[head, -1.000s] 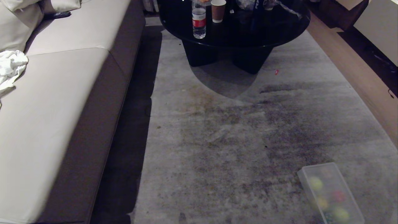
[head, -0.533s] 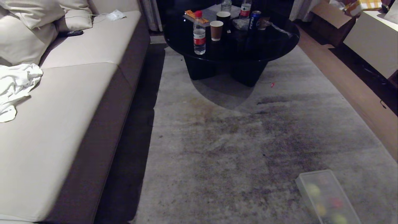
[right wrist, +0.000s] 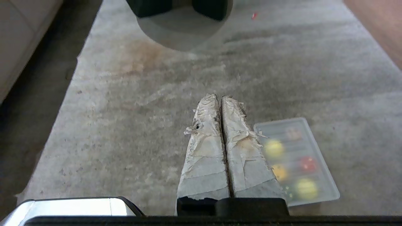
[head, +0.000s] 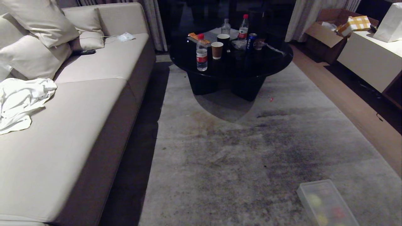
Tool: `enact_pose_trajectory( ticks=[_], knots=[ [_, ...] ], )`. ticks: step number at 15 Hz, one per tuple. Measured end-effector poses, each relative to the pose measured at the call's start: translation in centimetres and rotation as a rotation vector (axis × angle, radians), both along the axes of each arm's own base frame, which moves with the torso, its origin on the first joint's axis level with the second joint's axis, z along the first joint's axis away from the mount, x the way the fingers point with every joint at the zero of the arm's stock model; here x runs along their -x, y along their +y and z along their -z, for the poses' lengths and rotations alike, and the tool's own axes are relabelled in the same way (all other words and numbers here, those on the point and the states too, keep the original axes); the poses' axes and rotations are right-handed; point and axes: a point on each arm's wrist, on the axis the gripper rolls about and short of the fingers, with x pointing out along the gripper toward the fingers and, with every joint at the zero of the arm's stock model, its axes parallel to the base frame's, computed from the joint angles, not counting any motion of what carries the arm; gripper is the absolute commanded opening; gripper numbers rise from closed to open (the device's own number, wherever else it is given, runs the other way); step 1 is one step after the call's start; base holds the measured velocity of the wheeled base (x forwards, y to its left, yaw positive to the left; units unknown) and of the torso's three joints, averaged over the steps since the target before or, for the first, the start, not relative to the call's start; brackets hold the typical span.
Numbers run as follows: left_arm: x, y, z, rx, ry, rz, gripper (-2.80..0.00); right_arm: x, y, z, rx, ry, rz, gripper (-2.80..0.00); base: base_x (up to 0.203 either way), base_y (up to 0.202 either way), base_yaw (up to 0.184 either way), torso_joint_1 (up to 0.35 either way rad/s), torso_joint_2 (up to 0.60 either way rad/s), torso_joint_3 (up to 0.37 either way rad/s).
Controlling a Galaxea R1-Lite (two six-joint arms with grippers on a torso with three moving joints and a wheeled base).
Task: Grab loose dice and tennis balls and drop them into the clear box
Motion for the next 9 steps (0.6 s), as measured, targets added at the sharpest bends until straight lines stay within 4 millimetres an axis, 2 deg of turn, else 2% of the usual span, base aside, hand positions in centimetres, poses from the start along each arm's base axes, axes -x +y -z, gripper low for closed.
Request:
enact_pose_trajectory(
  ticks=[9],
  knots=[
    [0.0, 0.0, 0.0, 0.001, 0.0, 0.0, -2.8, 0.0, 0.0, 0.0, 0.0, 0.0, 0.0, -2.8, 0.0, 0.0, 0.0, 0.002, 0.0, 0.201]
  ],
)
